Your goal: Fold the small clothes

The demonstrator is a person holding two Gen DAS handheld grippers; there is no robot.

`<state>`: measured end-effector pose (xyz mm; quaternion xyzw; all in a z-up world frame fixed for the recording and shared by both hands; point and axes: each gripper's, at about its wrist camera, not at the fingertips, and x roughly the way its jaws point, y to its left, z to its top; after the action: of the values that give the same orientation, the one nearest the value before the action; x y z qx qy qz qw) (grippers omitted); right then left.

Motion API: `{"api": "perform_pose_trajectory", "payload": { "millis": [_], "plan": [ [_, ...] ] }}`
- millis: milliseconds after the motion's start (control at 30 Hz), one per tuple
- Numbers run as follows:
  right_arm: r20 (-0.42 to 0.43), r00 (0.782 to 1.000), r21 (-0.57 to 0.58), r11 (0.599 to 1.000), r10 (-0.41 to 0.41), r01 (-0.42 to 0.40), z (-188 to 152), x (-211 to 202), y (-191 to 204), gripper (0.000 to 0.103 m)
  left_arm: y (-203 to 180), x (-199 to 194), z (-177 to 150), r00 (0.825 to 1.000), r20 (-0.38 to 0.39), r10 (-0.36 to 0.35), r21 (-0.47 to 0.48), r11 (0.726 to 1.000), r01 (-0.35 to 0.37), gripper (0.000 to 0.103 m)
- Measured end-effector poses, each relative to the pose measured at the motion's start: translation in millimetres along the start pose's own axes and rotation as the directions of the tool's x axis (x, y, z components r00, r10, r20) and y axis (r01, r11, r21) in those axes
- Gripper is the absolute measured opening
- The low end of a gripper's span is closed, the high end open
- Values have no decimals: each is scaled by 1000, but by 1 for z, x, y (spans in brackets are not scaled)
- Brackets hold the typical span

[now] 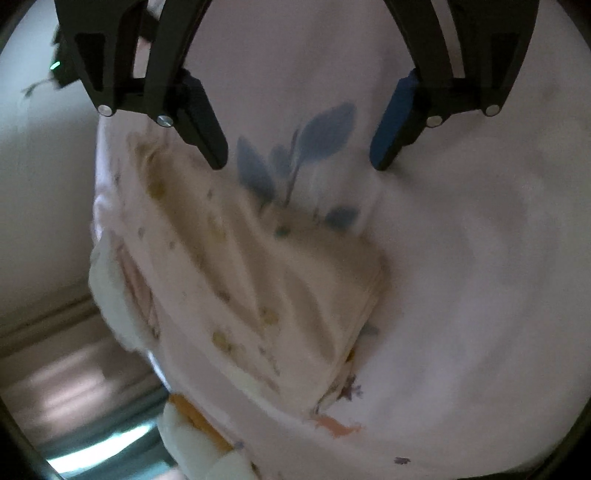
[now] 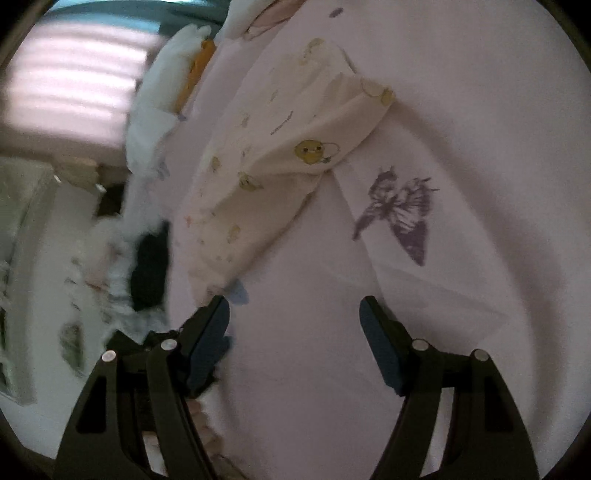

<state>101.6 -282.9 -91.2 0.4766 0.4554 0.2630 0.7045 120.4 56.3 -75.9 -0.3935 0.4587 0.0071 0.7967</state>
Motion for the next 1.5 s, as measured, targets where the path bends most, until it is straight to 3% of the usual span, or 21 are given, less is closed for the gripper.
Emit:
{"api": "perform_pose_trajectory", "payload": {
  "millis": [100, 200, 267, 433, 533, 567, 667, 733, 800, 867, 967, 1033, 1267, 1400, 1500],
  "plan": [
    [50, 994, 102, 990, 93, -97, 11, 8, -19, 72, 17, 8, 17, 992, -18, -128, -152, 981, 124, 80],
    [104, 976, 200, 957, 193, -210, 25, 12, -34, 73, 37, 20, 33, 964, -12, -267, -325, 912, 249, 80],
    [149, 961, 237, 935, 233, -264, 37, 14, -38, 73, 37, 27, 41, 957, -23, -288, -333, 905, 264, 80],
    [186, 942, 256, 911, 280, -322, 60, 27, -36, 72, 10, 41, 51, 975, 12, -223, -196, 955, 221, 80],
    [192, 954, 236, 933, 228, -271, 72, 37, -26, 68, 0, 48, 57, 982, 52, -182, -181, 965, 188, 80],
    [185, 966, 216, 952, 179, -218, 78, 43, -18, 66, -3, 51, 61, 984, 59, -169, -173, 969, 177, 80],
    [184, 980, 130, 987, 73, -98, 92, 56, -7, 49, -12, 62, 71, 992, 75, -101, -151, 982, 112, 71],
    [204, 979, 76, 996, 21, -37, 99, 68, -2, 13, -16, 70, 74, 995, 91, -40, -139, 989, 52, 53],
    [238, 971, 83, 996, 24, -45, 103, 77, -13, 6, -11, 68, 69, 992, 123, -31, -101, 994, 43, 40],
    [275, 960, 41, 997, 52, -66, 101, 75, -16, 5, -8, 69, 60, 983, 186, 4, -29, 1000, 2, 28],
    [289, 957, -26, 999, -13, 21, 102, 77, -4, 5, -25, 72, 55, 968, 239, 76, 77, 992, -97, 25],
    [286, 958, -16, 1000, 8, -3, 107, 78, -9, 5, -31, 74, 55, 964, 240, 116, 77, 987, -138, 24],
    [286, 958, -41, 999, -1, 13, 104, 76, -11, 5, -34, 78, 60, 960, 257, 112, 81, 987, -137, 22],
    [258, 966, -65, 998, 6, 11, 98, 72, -9, 7, -35, 60, 54, 962, 252, 106, 81, 988, -131, 12],
    [220, 974, -15, 998, 59, -58, 90, 58, -14, 9, -35, 40, 47, 967, 239, 86, 114, 987, -116, 10]
  ]
}}
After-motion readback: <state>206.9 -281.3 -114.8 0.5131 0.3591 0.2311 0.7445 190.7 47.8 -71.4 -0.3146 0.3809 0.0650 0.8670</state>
